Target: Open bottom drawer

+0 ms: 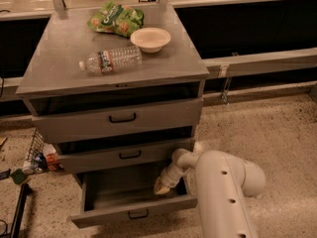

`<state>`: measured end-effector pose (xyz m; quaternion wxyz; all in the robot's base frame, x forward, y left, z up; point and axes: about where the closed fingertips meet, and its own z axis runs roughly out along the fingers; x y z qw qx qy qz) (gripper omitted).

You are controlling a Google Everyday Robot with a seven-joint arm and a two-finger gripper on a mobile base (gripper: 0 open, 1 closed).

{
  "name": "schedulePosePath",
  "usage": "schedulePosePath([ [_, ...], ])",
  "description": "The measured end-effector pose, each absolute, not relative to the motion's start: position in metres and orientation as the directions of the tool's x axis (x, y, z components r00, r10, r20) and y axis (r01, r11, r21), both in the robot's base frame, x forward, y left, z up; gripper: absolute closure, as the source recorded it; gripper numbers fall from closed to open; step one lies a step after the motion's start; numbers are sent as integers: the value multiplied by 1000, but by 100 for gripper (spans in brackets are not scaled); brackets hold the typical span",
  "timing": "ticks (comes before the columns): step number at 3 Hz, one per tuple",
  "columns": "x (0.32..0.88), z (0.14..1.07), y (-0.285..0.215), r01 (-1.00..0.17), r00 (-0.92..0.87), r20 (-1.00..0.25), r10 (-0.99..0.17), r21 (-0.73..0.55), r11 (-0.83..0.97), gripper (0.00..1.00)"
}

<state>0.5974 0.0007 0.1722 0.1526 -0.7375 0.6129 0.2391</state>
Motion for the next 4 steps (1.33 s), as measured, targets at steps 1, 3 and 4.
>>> schedulePosePath([
  [1,586,158,8,-976,113,-554,-825,94,-197,100],
  [3,552,155,13,-969,79,-564,-822,150,-196,100],
  [4,526,153,21,-958,51,-576,-816,203,-203,100],
])
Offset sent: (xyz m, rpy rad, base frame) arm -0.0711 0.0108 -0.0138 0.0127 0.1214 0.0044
